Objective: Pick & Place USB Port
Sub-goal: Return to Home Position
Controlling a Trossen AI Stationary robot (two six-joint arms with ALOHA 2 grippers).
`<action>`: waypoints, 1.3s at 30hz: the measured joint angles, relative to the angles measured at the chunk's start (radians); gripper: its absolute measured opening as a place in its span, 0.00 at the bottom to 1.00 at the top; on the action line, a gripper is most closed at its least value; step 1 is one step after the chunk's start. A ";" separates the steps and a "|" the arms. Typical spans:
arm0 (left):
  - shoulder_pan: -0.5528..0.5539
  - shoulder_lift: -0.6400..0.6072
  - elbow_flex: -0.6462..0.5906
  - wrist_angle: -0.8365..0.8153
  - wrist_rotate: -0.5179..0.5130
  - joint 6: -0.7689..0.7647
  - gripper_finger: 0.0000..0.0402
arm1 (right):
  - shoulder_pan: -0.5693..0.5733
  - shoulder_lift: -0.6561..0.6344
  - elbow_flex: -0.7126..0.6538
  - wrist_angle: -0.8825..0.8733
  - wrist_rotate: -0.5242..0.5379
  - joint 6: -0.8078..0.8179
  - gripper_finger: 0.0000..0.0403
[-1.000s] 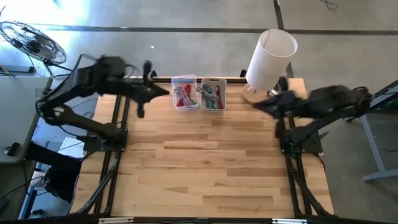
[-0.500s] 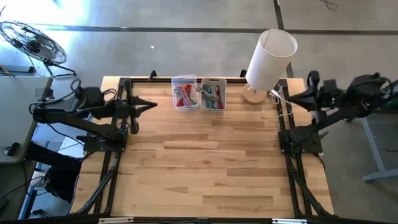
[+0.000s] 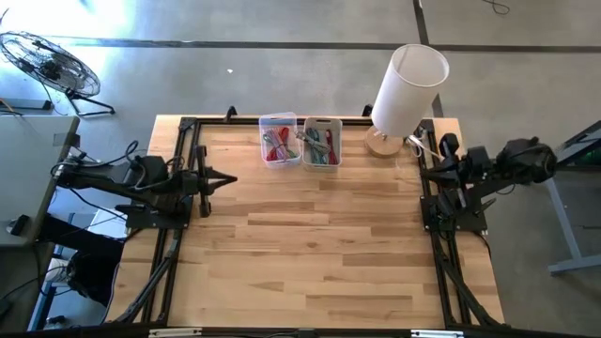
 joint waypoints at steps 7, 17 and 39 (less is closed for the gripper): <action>0.000 -0.092 -0.112 0.029 0.024 -0.056 0.00 | 0.000 -0.094 -0.118 0.105 0.014 -0.007 0.00; 0.000 -0.136 -0.212 0.037 0.029 -0.068 0.00 | 0.000 -0.198 -0.276 0.139 0.044 0.037 0.00; 0.000 -0.242 -0.450 0.116 0.129 -0.086 0.00 | 0.000 -0.233 -0.567 0.408 -0.002 0.087 0.00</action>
